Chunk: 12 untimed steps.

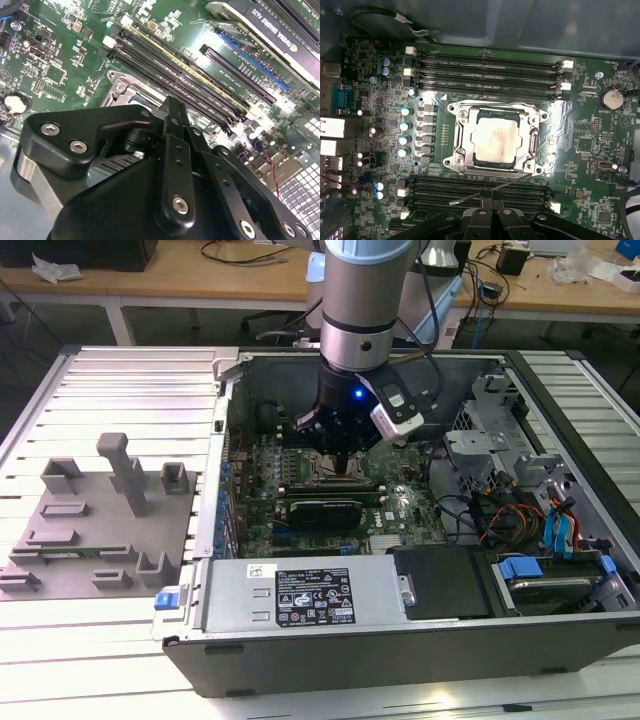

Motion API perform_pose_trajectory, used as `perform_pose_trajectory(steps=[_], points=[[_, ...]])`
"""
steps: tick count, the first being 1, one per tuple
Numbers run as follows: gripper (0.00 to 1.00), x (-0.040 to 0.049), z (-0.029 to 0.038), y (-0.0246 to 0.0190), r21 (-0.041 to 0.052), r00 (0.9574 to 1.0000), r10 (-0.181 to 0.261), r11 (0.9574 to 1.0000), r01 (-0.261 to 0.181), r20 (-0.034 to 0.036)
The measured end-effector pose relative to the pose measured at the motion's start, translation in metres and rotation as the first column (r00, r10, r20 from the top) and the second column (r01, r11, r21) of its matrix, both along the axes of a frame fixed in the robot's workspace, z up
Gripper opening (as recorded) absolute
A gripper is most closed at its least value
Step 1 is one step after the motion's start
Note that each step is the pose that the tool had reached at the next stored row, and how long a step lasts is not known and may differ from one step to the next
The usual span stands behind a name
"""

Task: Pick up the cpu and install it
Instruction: 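Install the second cpu locking lever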

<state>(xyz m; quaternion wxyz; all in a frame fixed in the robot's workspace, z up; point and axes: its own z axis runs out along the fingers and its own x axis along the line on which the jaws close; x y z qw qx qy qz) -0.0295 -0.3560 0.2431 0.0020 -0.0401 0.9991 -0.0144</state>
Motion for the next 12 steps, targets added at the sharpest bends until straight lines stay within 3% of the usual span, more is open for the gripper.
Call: perform_pose_trajectory(steps=[12], points=[[0.11, -0.0109, -0.0045, -0.0027, 0.0118, 1.0, 0.0, 0.9999, 0.0, 0.0]])
